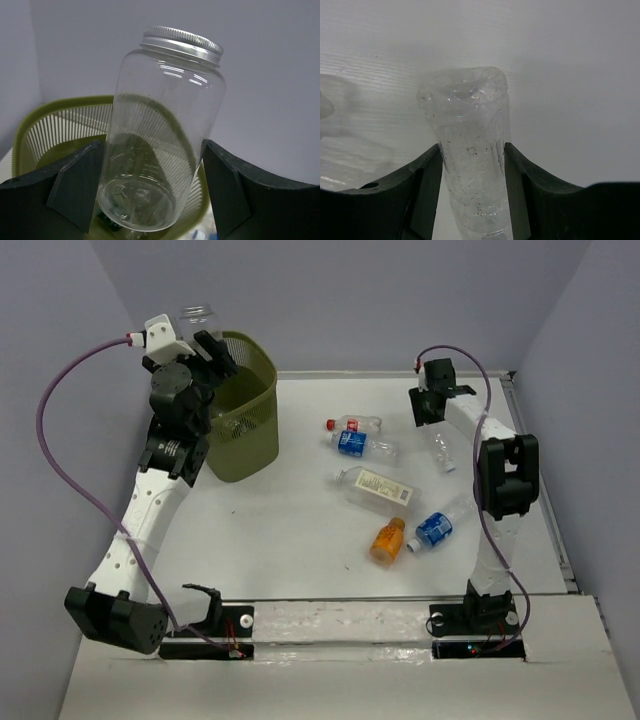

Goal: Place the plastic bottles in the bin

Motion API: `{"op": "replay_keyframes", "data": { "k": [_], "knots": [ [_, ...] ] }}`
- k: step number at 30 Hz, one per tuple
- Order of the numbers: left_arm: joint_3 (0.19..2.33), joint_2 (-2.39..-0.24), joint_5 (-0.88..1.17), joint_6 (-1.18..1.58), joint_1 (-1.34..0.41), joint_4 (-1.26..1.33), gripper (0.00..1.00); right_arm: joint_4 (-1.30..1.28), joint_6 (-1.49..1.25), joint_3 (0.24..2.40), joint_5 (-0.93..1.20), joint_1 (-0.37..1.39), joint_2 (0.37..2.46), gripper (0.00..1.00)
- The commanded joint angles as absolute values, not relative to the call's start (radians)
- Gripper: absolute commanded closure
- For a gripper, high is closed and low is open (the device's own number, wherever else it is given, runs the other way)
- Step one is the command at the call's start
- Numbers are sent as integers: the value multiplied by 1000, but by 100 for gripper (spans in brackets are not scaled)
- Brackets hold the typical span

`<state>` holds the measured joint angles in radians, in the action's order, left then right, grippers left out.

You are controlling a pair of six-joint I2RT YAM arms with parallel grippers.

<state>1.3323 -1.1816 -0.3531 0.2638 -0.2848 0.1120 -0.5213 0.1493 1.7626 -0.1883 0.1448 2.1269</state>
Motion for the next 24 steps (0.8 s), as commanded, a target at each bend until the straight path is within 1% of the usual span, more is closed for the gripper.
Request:
{"op": "replay_keyframes", "data": {
  "k": [1,3,5,6,8,9,11,12,13,14,16,17,19,20,24],
  "knots": [
    [1385,-1242,-353,304,-209,239,40,-323,103,1680,-183,138,1892,63],
    [1387,-1272,-371,287,-192,273,40,-281,75,1637,-173,150,1792,66],
    [1393,-1318,-406,256,-189,285,40,-238,61,1590,-160,176,1703,67],
    [1393,-1333,-414,246,-187,285,40,-224,60,1574,-158,189,1703,67],
    [1390,-1362,-425,236,-186,273,36,-187,46,1552,-135,216,1620,67],
    [1378,-1367,-423,238,-184,272,19,-177,35,1536,-115,228,1596,67],
    [1355,-1358,-411,253,-184,276,7,-134,6,1522,-43,271,1527,67],
    [1342,-1348,-407,258,-184,281,3,-120,-27,1517,-29,291,1507,67],
    [1326,-1339,-396,264,-184,284,1,-104,-31,1519,-34,319,1494,67],
    [1316,-1312,-371,268,-184,285,1,-89,-26,1537,-64,389,1485,67],
    [1301,-1264,-342,296,-183,272,1,-81,-15,1596,-84,452,1494,67],
    [1295,-1246,-304,305,-183,262,1,-71,-21,1617,-63,501,1508,67],
    [1261,-1176,-250,333,-184,244,1,-32,-64,1653,-19,538,1526,67],
    [1247,-1151,-204,340,-184,235,1,-20,-80,1695,26,555,1535,67],
    [1131,-970,-106,393,-184,149,1,32,-120,1845,66,676,1636,67]
  ]
}}
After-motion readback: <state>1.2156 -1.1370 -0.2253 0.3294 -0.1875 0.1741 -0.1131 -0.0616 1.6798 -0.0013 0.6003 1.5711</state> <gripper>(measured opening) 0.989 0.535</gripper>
